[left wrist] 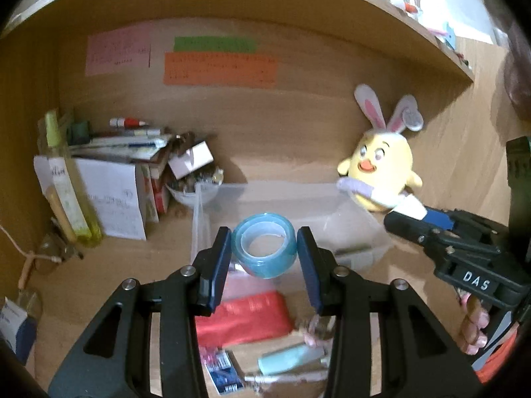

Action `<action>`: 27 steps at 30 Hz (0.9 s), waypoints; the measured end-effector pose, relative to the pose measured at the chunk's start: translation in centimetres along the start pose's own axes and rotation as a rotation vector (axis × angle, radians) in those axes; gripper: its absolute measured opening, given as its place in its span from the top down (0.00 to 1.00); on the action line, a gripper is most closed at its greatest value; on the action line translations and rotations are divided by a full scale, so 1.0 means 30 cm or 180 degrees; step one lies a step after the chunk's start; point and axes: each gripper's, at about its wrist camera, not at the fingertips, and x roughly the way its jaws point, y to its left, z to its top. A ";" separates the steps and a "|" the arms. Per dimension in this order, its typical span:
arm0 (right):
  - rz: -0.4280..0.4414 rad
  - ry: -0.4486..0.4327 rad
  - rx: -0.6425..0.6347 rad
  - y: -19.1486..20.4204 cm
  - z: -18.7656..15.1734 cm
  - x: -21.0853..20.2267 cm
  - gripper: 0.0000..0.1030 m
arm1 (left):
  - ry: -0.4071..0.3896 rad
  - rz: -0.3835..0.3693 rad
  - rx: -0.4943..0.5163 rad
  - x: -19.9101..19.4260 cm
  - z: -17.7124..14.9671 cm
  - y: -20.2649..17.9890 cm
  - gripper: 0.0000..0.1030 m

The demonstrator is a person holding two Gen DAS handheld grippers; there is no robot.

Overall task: Organize objects
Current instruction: 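Carry both tape rolls over the clear plastic bin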

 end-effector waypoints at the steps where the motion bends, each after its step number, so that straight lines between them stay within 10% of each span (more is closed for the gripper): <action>1: 0.0017 0.0006 -0.0006 0.003 0.010 0.010 0.65 | -0.0006 -0.0002 0.0000 0.006 0.013 0.001 0.61; 27: -0.0179 0.0951 -0.0085 -0.105 0.021 0.465 0.65 | 0.1048 0.0044 -0.0125 0.503 0.063 0.069 0.61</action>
